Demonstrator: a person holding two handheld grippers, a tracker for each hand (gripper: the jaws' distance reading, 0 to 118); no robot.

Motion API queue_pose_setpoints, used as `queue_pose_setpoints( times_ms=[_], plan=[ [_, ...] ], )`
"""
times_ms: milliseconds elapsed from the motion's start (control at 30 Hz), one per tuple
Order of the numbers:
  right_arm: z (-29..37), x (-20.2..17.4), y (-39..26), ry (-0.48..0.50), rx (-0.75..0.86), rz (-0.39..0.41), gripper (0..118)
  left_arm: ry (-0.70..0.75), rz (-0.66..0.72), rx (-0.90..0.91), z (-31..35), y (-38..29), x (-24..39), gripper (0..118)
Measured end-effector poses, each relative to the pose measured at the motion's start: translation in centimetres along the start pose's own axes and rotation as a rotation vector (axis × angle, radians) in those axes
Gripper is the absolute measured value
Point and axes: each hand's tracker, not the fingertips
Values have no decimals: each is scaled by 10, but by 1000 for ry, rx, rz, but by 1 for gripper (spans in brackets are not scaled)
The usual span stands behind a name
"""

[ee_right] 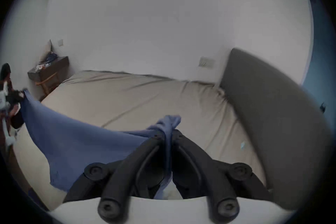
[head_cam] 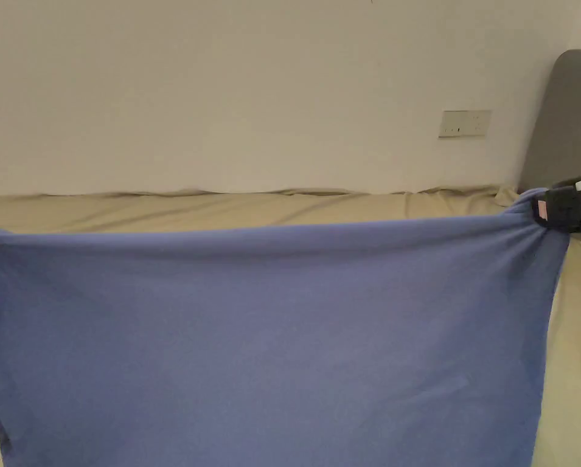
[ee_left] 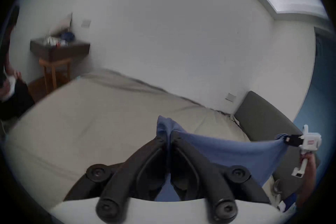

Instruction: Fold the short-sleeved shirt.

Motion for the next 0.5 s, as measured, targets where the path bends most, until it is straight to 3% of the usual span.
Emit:
queue_pose_setpoints(
  times_ms=[133, 300, 400, 500],
  plan=[
    [32, 0, 57, -49, 62, 29, 8, -37, 16, 53, 17, 65, 26, 0],
    [59, 4, 136, -124, 91, 41, 8, -8, -60, 39, 11, 148, 49, 0],
    [54, 15, 177, -125, 50, 20, 8, 56, -168, -19, -4, 184, 62, 0],
    [47, 14, 211, -125, 16, -15, 8, 70, -145, -21, -18, 214, 70, 0]
  ],
)
